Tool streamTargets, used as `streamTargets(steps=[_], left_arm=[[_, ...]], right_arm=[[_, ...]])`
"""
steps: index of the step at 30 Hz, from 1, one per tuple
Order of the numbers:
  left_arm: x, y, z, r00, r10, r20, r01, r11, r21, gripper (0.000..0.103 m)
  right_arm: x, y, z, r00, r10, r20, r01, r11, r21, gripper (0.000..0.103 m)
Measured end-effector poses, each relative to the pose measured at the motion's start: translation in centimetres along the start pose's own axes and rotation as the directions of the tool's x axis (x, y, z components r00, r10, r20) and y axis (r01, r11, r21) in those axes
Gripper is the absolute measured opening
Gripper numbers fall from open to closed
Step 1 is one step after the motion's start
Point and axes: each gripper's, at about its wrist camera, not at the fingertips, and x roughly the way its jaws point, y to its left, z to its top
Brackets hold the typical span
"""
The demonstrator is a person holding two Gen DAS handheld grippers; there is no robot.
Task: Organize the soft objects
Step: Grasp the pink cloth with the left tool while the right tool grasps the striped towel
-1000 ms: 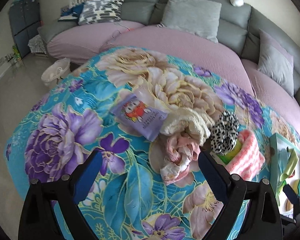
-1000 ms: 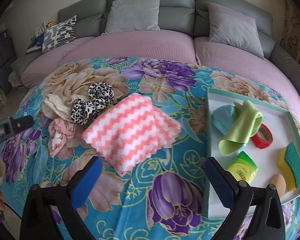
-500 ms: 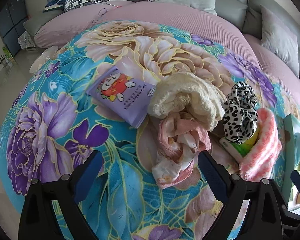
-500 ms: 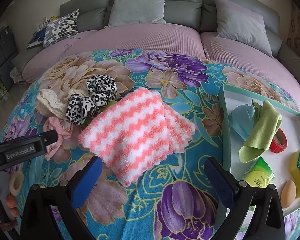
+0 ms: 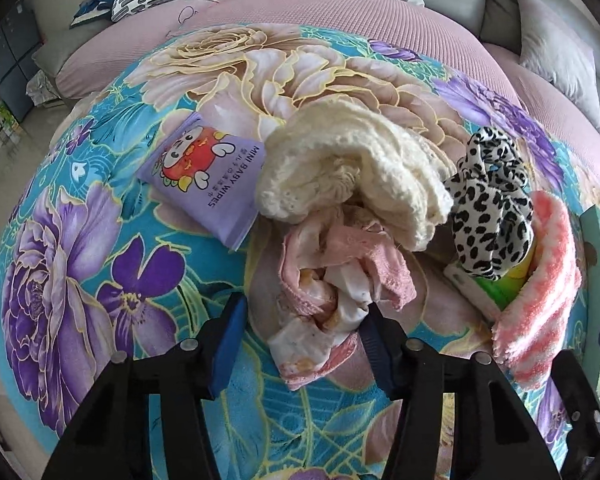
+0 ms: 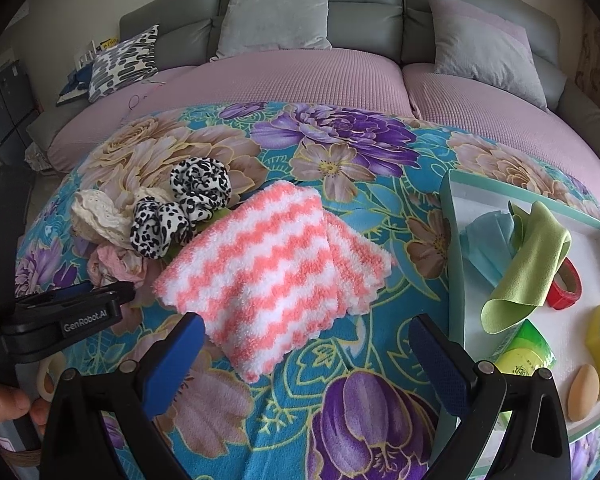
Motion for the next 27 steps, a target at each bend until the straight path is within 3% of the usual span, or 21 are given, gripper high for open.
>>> streamTargets(steps=[5,9,11,20,26,27], left_arm=[[0.3,-0.7,0.0,1.000,0.028,0.003,-0.028,0.999,0.022,0.053],[0.2,-0.9,-0.1,1.000,0.002,0.007,-0.002,1.000,0.027,0.023],[-0.1,-1.1,-0.3,1.000,-0.011,0.008,0.011,0.999,0.047,0.017],[-0.5,-0.9,-0.4,0.997,-0.072,-0.004,0.072,0.997,0.033,0.013],[-0.3,-0.4,-0.2,0.996,-0.092,-0.010,0.092,0.996,0.014,0.013],[-0.2,-0.4,-0.2,0.995,-0.095,-0.011,0.095,0.995,0.012,0.013]], right_arm=[[0.0,0.0,0.0,1.000,0.008,0.006,-0.008,1.000,-0.003,0.103],[0.2,0.1,0.1,1.000,0.008,0.008,-0.008,1.000,-0.004,0.103],[0.4,0.2,0.1,1.000,0.012,0.010,-0.012,1.000,-0.005,0.103],[1.9,0.8,0.3,1.000,0.022,0.014,-0.022,1.000,-0.013,0.102],[2.6,0.3,0.1,0.999,0.052,-0.001,-0.052,0.998,0.021,0.083],[2.7,0.3,0.1,0.998,0.055,-0.001,-0.055,0.998,0.025,0.076]])
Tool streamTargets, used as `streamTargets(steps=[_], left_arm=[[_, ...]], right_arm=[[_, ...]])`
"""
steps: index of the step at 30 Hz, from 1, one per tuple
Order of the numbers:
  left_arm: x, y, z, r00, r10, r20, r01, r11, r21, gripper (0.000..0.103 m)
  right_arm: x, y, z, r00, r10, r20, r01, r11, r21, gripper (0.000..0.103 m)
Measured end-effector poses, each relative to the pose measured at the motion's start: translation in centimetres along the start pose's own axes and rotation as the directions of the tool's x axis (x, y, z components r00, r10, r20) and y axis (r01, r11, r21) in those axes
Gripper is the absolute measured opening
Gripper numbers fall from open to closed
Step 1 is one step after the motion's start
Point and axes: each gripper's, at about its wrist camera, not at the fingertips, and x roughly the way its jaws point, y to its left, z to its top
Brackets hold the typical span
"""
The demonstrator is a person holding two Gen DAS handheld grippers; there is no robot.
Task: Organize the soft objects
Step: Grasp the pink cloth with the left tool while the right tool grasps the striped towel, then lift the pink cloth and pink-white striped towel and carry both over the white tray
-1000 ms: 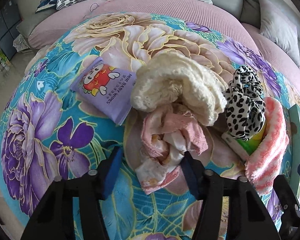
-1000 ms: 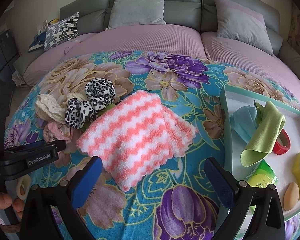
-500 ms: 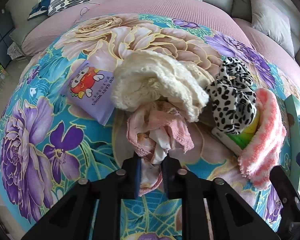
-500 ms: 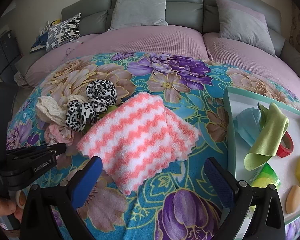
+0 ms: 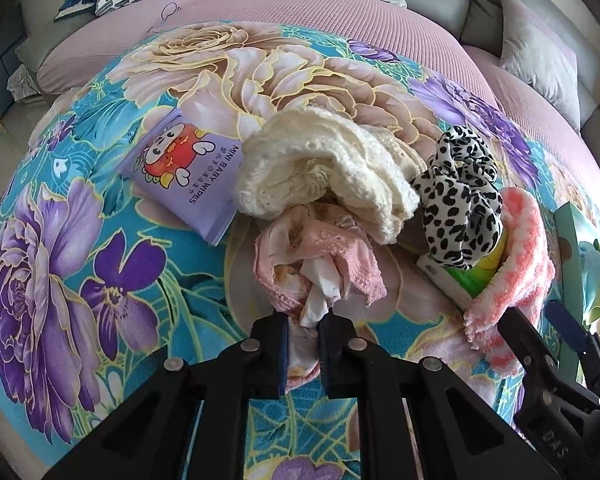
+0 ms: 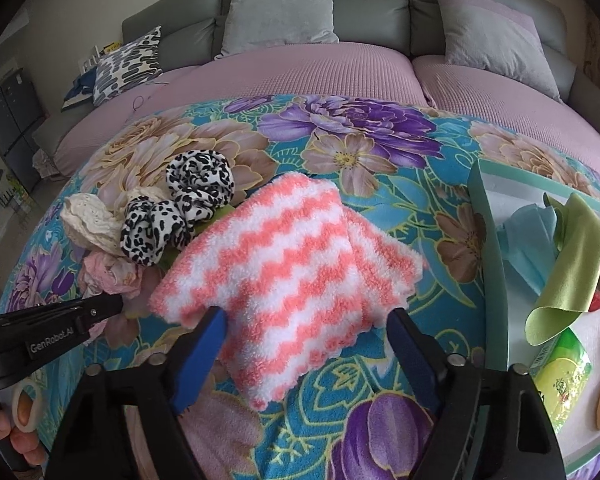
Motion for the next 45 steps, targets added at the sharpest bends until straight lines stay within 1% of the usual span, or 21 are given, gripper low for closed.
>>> streamTargets(steps=[1,2,4,6,8,11,12,13,14,16,21,25,28,29,31,32,34,35,38,43,45], left_arm=[[0.1,0.3,0.1,1.000,-0.003,-0.001,0.003,1.000,-0.002,0.013],[0.1,0.4,0.1,1.000,-0.005,-0.002,0.005,1.000,-0.004,0.013],[0.1,0.5,0.0,1.000,-0.007,-0.004,0.007,1.000,-0.003,0.013],[-0.1,0.3,-0.1,1.000,-0.008,-0.004,0.008,1.000,-0.003,0.013],[-0.3,0.3,-0.2,1.000,-0.010,-0.003,0.010,1.000,-0.005,0.013],[-0.9,0.4,-0.3,1.000,-0.012,0.007,0.012,1.000,-0.010,0.012],[-1.1,0.4,-0.2,1.000,-0.013,0.013,0.013,1.000,-0.011,0.012],[-1.4,0.4,-0.2,1.000,-0.014,0.019,0.014,1.000,-0.011,0.012],[-1.7,0.5,-0.2,1.000,-0.016,0.027,0.016,1.000,-0.012,0.012],[-2.3,0.5,-0.2,0.999,-0.019,0.045,0.019,1.000,-0.012,0.013],[-4.0,1.0,-0.1,0.996,-0.022,0.086,0.024,0.999,-0.024,0.012],[-5.4,0.9,-0.2,0.991,-0.022,0.130,0.026,0.999,-0.027,0.012],[-7.8,0.9,-0.2,0.980,-0.023,0.196,0.029,0.999,-0.028,0.012],[-8.8,0.9,-0.2,0.974,-0.022,0.224,0.029,0.999,-0.028,0.012],[-10.8,0.8,-0.3,0.960,-0.024,0.280,0.032,0.999,-0.027,0.012],[-12.0,0.7,-0.3,0.949,-0.029,0.314,0.038,0.999,-0.024,0.012],[-13.5,0.4,-0.4,0.933,-0.040,0.357,0.049,0.999,-0.017,0.012],[-14.1,0.3,-0.4,0.927,-0.046,0.372,0.055,0.998,-0.013,0.012],[-15.1,-0.6,-0.5,0.916,-0.057,0.396,0.059,0.998,0.007,0.012],[-15.8,-3.0,-0.7,0.906,-0.089,0.414,0.068,0.996,0.065,0.012],[-16.6,-4.2,-1.0,0.898,-0.089,0.431,0.057,0.994,0.088,0.012]], right_arm=[[0.0,-0.1,0.0,1.000,0.007,0.001,-0.007,1.000,0.006,0.067],[0.0,-0.1,0.0,1.000,0.011,0.001,-0.011,1.000,0.010,0.063],[-0.1,-0.1,0.0,1.000,0.018,0.006,-0.018,1.000,0.014,0.046],[-0.4,-0.1,0.0,1.000,0.020,0.017,-0.020,1.000,0.013,0.036],[-0.7,-0.1,0.1,0.999,0.030,0.022,-0.030,0.999,0.010,0.033],[-1.3,-0.1,0.1,0.998,0.044,0.033,-0.044,0.999,0.010,0.023],[-1.6,-0.2,0.2,0.998,0.046,0.038,-0.046,0.999,0.010,0.018],[-1.8,-0.3,0.2,0.998,0.047,0.045,-0.047,0.999,0.011,0.016],[-2.1,-0.4,0.3,0.997,0.049,0.051,-0.050,0.999,0.012,0.015],[-2.6,-0.5,0.4,0.997,0.056,0.062,-0.056,0.998,0.012,0.012],[-4.5,-0.9,0.8,0.992,0.055,0.114,-0.057,0.998,0.013,0.011],[-6.8,-1.6,1.0,0.982,0.047,0.181,-0.052,0.998,0.024,0.011],[-9.0,-2.4,1.2,0.971,0.038,0.237,-0.049,0.998,0.039,0.011],[-9.7,-2.7,1.3,0.967,0.032,0.255,-0.045,0.998,0.045,0.011],[-11.0,-3.3,1.3,0.958,0.020,0.286,-0.037,0.998,0.054,0.011],[-11.7,-3.6,1.3,0.954,0.013,0.300,-0.032,0.998,0.060,0.011],[-12.8,-4.3,1.2,0.947,0.002,0.320,-0.026,0.997,0.070,0.011],[-13.2,-4.6,1.2,0.944,-0.005,0.329,-0.021,0.997,0.076,0.011],[-14.5,-5.6,1.0,0.937,-0.023,0.349,-0.010,0.996,0.094,0.011],[-17.1,-7.9,0.5,0.917,-0.042,0.397,-0.011,0.991,0.132,0.011],[-18.0,-8.9,0.3,0.908,-0.052,0.416,-0.012,0.989,0.150,0.011]])
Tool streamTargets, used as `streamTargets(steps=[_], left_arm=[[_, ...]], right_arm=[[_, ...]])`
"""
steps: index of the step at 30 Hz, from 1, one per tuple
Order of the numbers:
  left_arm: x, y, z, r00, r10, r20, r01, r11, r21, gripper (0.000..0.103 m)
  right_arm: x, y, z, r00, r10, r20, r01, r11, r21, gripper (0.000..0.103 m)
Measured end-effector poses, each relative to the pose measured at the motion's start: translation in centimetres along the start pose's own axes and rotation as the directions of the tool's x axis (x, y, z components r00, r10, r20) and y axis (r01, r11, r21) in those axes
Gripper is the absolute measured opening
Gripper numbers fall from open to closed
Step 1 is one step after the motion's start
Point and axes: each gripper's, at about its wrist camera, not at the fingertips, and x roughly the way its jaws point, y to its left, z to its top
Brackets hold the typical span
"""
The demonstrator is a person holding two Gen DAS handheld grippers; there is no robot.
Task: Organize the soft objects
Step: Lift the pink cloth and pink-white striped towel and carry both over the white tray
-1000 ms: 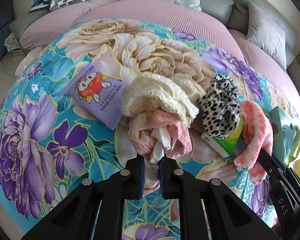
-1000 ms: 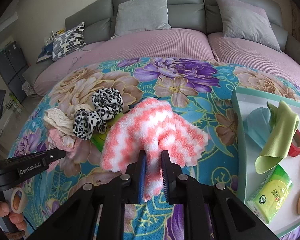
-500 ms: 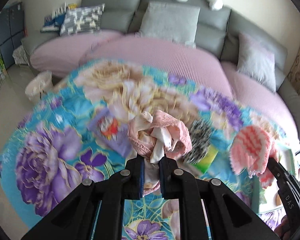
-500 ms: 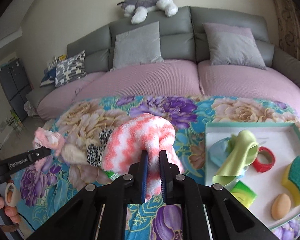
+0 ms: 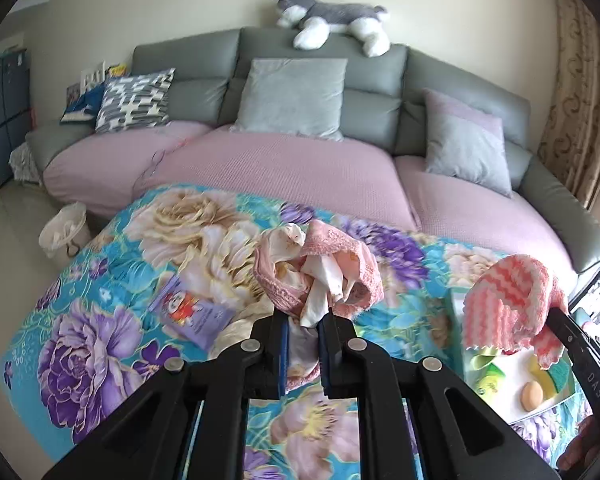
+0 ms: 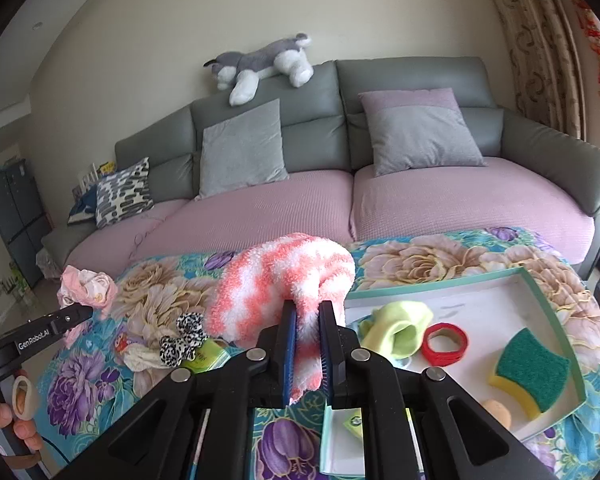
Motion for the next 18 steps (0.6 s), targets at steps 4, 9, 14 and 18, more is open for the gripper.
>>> streamTargets(steps=[4,9,14,18], left_arm=[[-1.4,-1.7,0.2,0.999,-0.034,0.040,0.033,0.999,0.025,0.012],[-1.8,-3.8,0.1,0.996,-0.076,0.051,0.073,0.995,0.062,0.012],[-1.3,-6.9,-0.4,0.992,-0.122,0.034,0.117,0.986,0.121,0.012],[-0.6,-10.4,-1.2,0.983,-0.185,0.008,0.181,0.967,0.181,0.012]], right_arm=[[-1.3,-1.8,0.4,0.999,-0.022,0.029,0.021,0.999,0.032,0.011],[-2.8,-4.2,0.8,0.995,-0.075,0.061,0.071,0.995,0.065,0.011],[-4.7,-8.0,1.2,0.982,-0.173,0.081,0.163,0.980,0.116,0.011],[-6.1,-10.4,1.2,0.965,-0.248,0.087,0.234,0.962,0.141,0.011]])
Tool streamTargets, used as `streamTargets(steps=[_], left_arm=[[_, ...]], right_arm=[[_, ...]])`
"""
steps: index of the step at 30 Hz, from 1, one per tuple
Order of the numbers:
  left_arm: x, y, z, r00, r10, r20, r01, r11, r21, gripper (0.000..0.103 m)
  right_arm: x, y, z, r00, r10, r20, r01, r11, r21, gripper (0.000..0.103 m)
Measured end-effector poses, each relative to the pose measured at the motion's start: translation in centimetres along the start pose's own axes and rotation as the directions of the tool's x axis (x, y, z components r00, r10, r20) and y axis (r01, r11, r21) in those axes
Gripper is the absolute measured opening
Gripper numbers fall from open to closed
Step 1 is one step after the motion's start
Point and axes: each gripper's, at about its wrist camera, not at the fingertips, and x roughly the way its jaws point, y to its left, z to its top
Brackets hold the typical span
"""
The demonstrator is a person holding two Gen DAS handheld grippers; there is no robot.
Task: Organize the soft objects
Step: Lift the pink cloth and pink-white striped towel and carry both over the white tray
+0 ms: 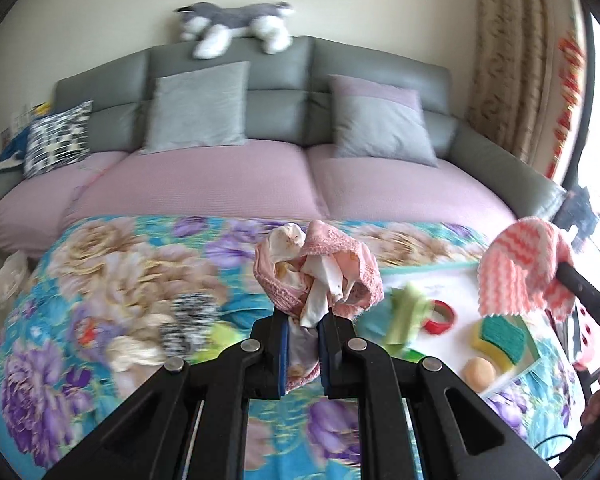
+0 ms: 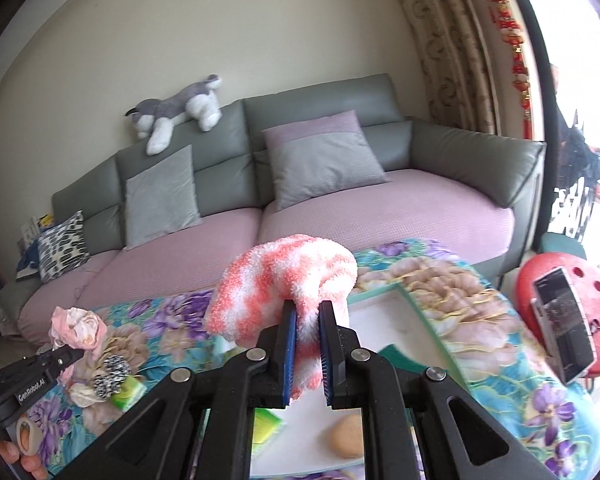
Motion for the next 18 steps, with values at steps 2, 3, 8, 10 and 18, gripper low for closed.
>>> streamTargets(steps=[2,3,8,10,18], left_arm=[[0.7,-2.1,-0.1,0.999,-0.038,-0.009,0.039,0.999,0.033,0.012],[0.9,-3.0,-0.2,0.998,-0.054,-0.013,0.054,0.997,0.046,0.012],[2.9,-7.5,-0.9,0.988,-0.148,-0.049,0.152,0.983,0.100,0.012],[3.7,-9.1,-1.1,0.985,-0.162,-0.065,0.169,0.978,0.125,0.012],[6.7,-12.6,-2.2,0.977,-0.177,-0.115,0.196,0.962,0.190,0.013]], right_arm=[[-0.3,-1.1,0.2,1.000,-0.026,0.007,0.026,1.000,0.003,0.011],[-0.4,-1.5,0.3,0.999,-0.037,0.009,0.037,0.999,0.005,0.011],[-0.1,-3.3,0.5,0.999,-0.046,0.009,0.046,0.999,0.020,0.011],[0.5,-3.6,0.4,0.999,-0.040,0.003,0.039,0.999,0.020,0.011],[4.0,-4.4,-0.4,0.998,-0.024,-0.055,0.026,0.999,0.027,0.011]])
